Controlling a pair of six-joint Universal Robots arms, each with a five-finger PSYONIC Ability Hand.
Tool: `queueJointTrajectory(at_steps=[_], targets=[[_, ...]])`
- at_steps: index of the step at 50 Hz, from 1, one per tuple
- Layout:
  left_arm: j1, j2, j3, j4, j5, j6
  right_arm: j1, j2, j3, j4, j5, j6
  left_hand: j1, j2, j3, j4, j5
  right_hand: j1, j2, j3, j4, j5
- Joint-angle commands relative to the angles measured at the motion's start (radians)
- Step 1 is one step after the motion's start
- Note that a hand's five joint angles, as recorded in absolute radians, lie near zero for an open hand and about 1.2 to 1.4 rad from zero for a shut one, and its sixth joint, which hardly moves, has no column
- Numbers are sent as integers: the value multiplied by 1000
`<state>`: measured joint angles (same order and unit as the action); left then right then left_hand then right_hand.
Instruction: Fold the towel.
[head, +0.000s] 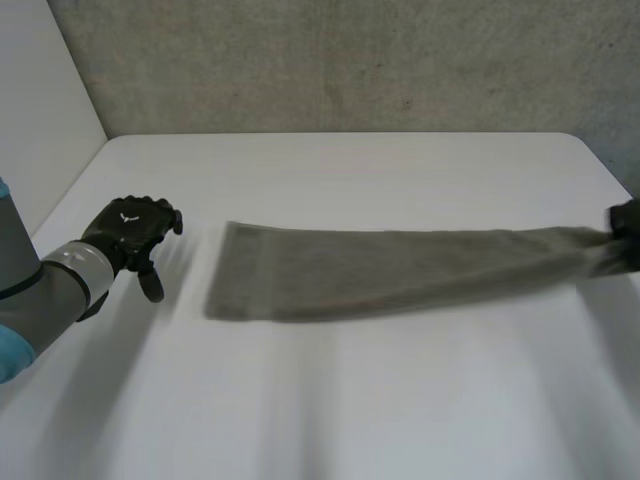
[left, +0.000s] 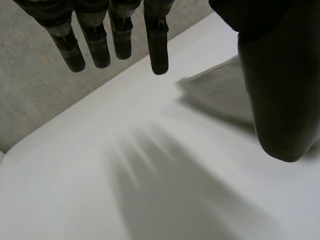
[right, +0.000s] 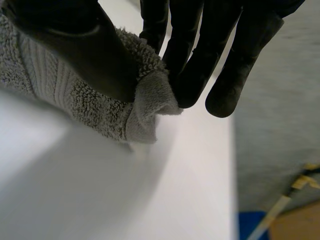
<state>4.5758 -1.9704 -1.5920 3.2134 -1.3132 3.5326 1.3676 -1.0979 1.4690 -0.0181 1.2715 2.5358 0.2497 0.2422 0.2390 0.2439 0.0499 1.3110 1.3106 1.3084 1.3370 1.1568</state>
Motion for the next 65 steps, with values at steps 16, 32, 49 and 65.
queueJointTrajectory(at_steps=[16,32,49,65], targets=[[-6,59,37,-1,-5,-49,753,173,-538,245,66,46,-71,-64,-61,-66,-46,85,86,88,59,65],[-89,58,66,-1,-3,-75,851,255,-494,265,121,32,-68,-61,-58,-63,-43,-1137,-1136,-1134,-1162,-1157],[-282,-67,145,2,-9,-69,486,-80,209,-2,22,129,-51,-43,-40,-45,-26,-1074,-1073,-1071,-1100,-1094],[-308,-94,147,5,-14,-77,426,-36,242,-143,45,106,-54,-46,-43,-48,-28,85,86,88,59,65]])
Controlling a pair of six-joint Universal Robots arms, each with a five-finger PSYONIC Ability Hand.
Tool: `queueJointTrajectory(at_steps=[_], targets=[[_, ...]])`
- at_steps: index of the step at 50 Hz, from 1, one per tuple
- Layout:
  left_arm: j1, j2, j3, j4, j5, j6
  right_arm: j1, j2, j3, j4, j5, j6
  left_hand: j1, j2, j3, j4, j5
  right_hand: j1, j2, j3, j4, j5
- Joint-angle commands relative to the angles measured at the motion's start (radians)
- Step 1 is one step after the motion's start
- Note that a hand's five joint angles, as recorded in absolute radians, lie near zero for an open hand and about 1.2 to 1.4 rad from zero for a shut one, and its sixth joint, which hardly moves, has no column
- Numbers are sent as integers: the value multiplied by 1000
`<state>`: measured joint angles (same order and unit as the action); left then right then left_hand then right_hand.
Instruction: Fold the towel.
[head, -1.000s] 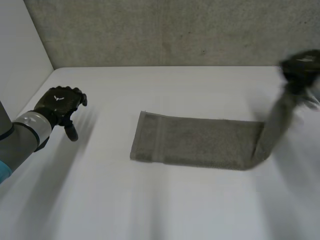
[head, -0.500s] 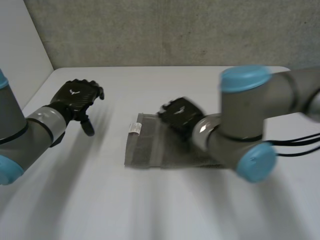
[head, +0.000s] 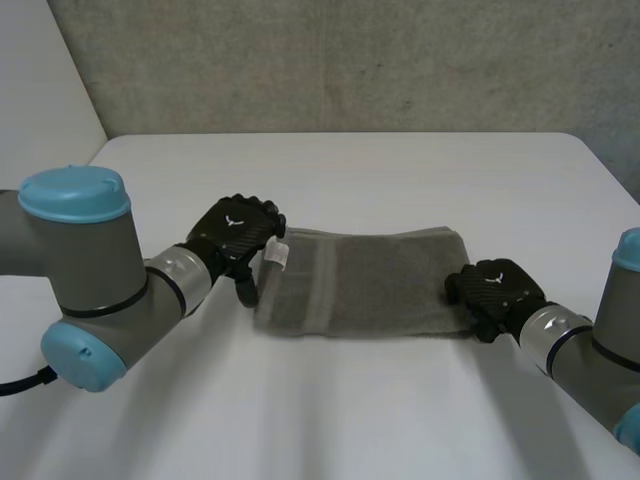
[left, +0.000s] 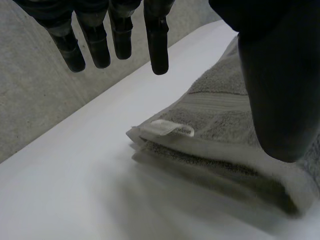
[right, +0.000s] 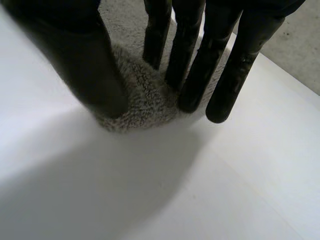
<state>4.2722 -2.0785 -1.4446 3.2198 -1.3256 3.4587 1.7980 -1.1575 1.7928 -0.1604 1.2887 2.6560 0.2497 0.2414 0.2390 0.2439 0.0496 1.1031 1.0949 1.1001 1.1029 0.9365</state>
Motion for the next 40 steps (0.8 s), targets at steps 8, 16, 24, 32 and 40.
queueJointTrajectory(at_steps=[8,16,24,32,40], targets=[[8,72,16,-1,-3,-3,137,-61,-355,109,15,41,-54,-45,-43,-48,-28,293,301,296,293,285],[28,138,61,-1,-38,-75,432,235,-689,346,-51,70,-63,-54,-52,-57,-37,293,301,296,293,285],[90,202,52,72,-99,-273,520,392,-828,423,-133,44,-68,-60,-58,-63,-43,222,230,225,222,214],[87,166,95,75,-99,-311,441,244,-729,351,-141,248,-68,-60,-58,-63,-43,-929,-920,-926,-928,-936],[6,69,158,69,-96,-319,197,78,-570,360,-97,272,-68,-60,-58,-63,-43,-929,-920,-926,-928,-936]])
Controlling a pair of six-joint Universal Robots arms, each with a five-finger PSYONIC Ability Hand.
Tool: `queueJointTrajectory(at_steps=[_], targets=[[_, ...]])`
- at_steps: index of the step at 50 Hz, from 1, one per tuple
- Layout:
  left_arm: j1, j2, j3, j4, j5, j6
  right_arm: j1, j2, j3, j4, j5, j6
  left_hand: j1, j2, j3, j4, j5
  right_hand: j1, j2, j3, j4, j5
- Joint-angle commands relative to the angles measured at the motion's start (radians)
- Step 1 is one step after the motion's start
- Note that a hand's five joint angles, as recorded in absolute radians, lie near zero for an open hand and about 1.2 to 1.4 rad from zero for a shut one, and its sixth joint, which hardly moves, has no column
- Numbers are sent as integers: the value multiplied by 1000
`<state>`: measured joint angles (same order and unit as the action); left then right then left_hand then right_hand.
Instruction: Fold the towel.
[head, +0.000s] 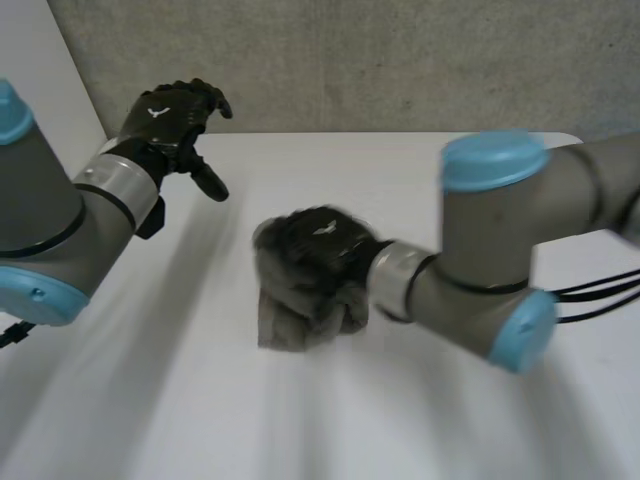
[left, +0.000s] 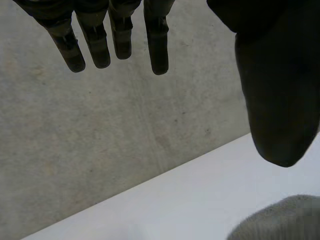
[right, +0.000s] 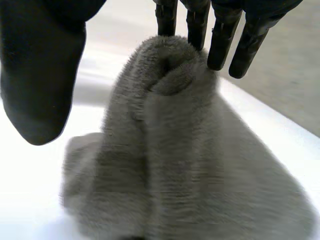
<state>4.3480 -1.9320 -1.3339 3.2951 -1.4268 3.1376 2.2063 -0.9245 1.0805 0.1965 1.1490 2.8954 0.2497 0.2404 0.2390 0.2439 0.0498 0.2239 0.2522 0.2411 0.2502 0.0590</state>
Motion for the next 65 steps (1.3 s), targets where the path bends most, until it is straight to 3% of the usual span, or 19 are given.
queueJointTrajectory(at_steps=[1,10,25,36,45,49,59,65], targets=[[-99,-99,50,-8,6,2,-212,-155,142,3,43,33,-68,-59,-58,-63,-43,-49,-78,-67,-76,-59],[-203,-212,24,-5,-1,18,-240,-123,161,1,41,62,-66,-56,-55,-60,-40,-49,-78,-67,-76,-59],[-203,-245,41,1,5,16,-209,-36,145,-25,126,74,-63,-53,-52,-57,-37,-49,-78,-67,-76,-59],[-197,-331,-25,3,-4,21,-154,99,50,-91,143,255,-51,-42,-40,-45,-25,-49,-78,-67,-76,-59],[-177,-328,-48,-5,-6,42,-92,225,-53,-66,153,292,-51,-42,-40,-45,-25,-49,-78,-67,-76,-59],[-171,-321,-57,-8,-6,76,-86,247,-68,-43,196,283,-54,-44,-43,-48,-28,-49,-78,-67,-76,-59],[-173,-153,-57,-15,-4,71,-103,18,-4,-45,235,285,-71,-62,-61,-66,-46,-49,-78,-67,-76,-59],[-163,-24,-56,-58,-12,68,-171,-166,84,-51,331,285,-71,-62,-61,-66,-46,-49,-78,-67,-76,-59]])
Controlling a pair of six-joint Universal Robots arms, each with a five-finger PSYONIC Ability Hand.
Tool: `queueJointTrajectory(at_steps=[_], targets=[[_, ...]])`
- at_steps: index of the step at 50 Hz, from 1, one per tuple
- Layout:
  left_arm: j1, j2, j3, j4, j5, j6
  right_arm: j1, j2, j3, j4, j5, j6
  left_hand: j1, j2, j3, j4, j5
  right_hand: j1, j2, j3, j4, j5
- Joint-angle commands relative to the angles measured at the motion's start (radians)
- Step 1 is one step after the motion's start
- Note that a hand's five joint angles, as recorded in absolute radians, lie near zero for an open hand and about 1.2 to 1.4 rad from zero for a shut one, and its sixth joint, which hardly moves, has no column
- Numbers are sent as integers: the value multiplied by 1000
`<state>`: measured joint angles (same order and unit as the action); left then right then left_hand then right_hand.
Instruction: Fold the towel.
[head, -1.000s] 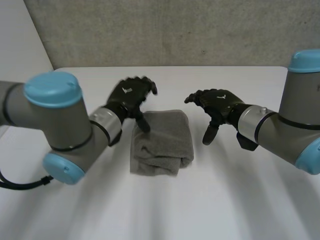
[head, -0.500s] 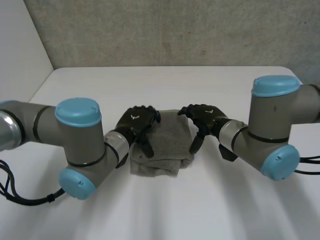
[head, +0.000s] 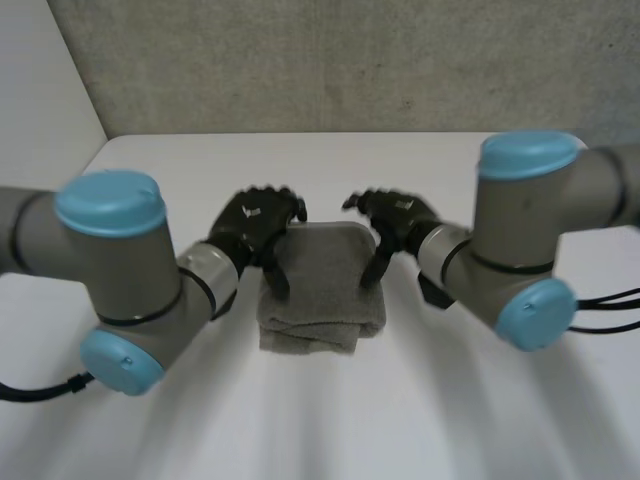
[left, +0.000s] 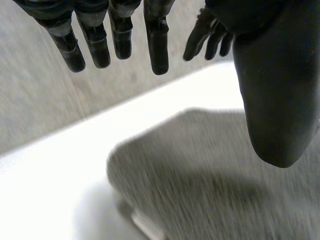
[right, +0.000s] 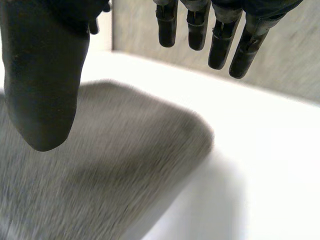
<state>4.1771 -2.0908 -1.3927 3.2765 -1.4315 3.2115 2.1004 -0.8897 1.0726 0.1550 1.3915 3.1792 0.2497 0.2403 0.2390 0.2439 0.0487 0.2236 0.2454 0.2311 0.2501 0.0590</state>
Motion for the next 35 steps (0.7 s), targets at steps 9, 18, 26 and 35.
queueJointTrajectory(at_steps=[9,18,26,35], targets=[[49,262,30,-103,-124,-2,-126,-386,197,-54,264,-18,-71,-62,-61,-66,-45,-49,-71,-57,-76,-59],[67,287,47,-181,-216,-5,-171,-453,251,-61,274,-90,-71,-62,-61,-66,-45,-49,-71,-57,-76,-59],[67,290,47,-227,-221,-13,-172,-474,273,-64,276,-99,-71,-62,-61,-66,-45,-49,-71,-57,-76,-59],[69,311,46,-236,-221,-25,-172,-492,300,-103,271,-128,-71,-62,-61,-66,-45,-49,-71,-57,-76,-59]])
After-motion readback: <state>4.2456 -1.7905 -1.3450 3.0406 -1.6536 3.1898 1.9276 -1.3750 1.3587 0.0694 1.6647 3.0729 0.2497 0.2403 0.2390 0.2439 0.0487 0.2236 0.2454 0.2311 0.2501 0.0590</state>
